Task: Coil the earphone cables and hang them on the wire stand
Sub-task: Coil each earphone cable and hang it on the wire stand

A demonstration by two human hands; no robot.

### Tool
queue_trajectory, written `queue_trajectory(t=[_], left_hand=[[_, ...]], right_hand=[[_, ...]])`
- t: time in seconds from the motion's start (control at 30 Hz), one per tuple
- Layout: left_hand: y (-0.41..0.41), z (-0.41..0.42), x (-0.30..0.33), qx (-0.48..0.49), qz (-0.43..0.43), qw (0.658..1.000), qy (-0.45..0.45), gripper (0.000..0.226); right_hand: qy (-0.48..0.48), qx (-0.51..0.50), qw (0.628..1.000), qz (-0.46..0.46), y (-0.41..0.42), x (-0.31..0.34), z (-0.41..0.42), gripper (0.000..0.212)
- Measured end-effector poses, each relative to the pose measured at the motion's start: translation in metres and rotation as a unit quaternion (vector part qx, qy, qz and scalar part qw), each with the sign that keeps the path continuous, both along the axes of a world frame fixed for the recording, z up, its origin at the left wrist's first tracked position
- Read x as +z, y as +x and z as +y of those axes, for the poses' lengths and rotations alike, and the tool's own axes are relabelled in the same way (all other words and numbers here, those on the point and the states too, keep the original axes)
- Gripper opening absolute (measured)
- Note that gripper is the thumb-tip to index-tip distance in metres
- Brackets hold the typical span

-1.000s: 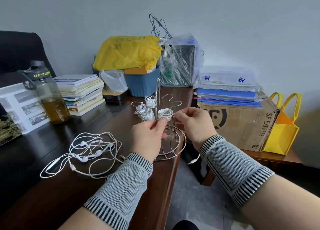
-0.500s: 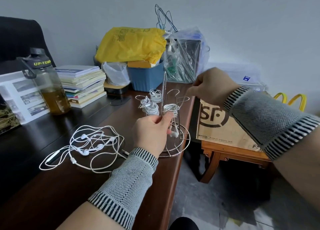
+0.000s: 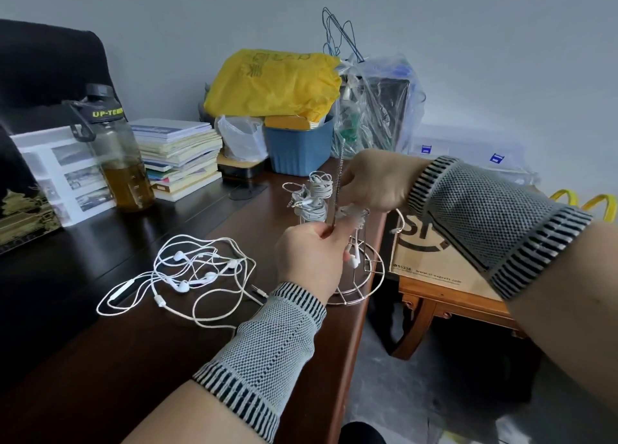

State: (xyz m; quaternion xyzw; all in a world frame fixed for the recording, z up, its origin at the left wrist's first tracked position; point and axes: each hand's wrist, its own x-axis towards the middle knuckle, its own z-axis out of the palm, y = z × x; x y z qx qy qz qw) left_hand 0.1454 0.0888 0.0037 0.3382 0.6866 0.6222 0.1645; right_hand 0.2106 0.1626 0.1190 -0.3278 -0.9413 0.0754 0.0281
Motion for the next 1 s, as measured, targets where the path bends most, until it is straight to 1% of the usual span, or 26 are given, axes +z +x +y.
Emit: queue_trajectory(t=[0.07, 0.1, 0.17, 0.23, 0.3, 0.4, 0.5, 0.6, 0.67, 0.73, 0.8, 0.83, 0.93, 1.0], left_hand=[[0.000, 0.001, -0.001, -0.002, 0.000, 1.000, 0.000, 0.038], [-0.001, 0.002, -0.002, -0.002, -0.002, 1.000, 0.001, 0.039], [-0.003, 0.002, -0.003, 0.002, -0.008, 1.000, -0.002, 0.040], [-0.003, 0.002, -0.003, 0.006, -0.005, 1.000, -0.011, 0.039], [-0.002, 0.002, -0.002, 0.008, 0.009, 1.000, -0.019, 0.044], [-0.001, 0.001, -0.001, 0.011, 0.052, 0.998, -0.029, 0.049], [-0.002, -0.001, 0.001, 0.016, 0.095, 0.994, -0.047, 0.046], [-0.001, -0.002, 0.001, 0.009, 0.102, 0.994, -0.040, 0.043], [-0.001, -0.002, 0.001, 0.008, 0.110, 0.993, -0.038, 0.045], [-0.002, -0.001, -0.001, 0.001, 0.082, 0.996, -0.026, 0.047], [-0.003, 0.001, -0.003, -0.001, 0.047, 0.999, -0.008, 0.045], [-0.002, 0.001, -0.003, -0.001, 0.042, 0.999, -0.007, 0.043], [-0.002, 0.001, -0.003, -0.002, 0.048, 0.999, -0.006, 0.042], [-0.004, 0.002, -0.003, -0.005, 0.047, 0.999, -0.002, 0.043]], right_hand=[[-0.012, 0.024, 1.000, 0.010, 0.007, 0.001, -0.009, 0.016], [-0.007, 0.031, 0.999, 0.016, 0.008, 0.000, -0.012, 0.016], [0.032, 0.029, 0.998, 0.042, 0.009, -0.008, -0.018, 0.016], [0.103, 0.019, 0.991, 0.079, 0.011, -0.021, -0.021, 0.020], [0.181, 0.014, 0.977, 0.115, 0.015, -0.039, -0.022, 0.021], [0.262, 0.023, 0.947, 0.184, 0.021, -0.065, -0.027, 0.004], [0.292, 0.016, 0.922, 0.253, 0.026, -0.080, -0.031, 0.016], [0.317, 0.045, 0.896, 0.307, 0.031, -0.085, -0.034, 0.018], [0.307, 0.053, 0.892, 0.326, 0.034, -0.088, -0.036, 0.013], [0.271, 0.040, 0.891, 0.363, 0.037, -0.091, -0.036, 0.003], [0.232, 0.024, 0.881, 0.411, 0.040, -0.095, -0.035, 0.022], [0.222, 0.023, 0.878, 0.423, 0.041, -0.096, -0.036, 0.025], [0.219, 0.025, 0.877, 0.428, 0.045, -0.102, -0.038, 0.013], [0.197, 0.015, 0.882, 0.429, 0.048, -0.106, -0.036, 0.013]])
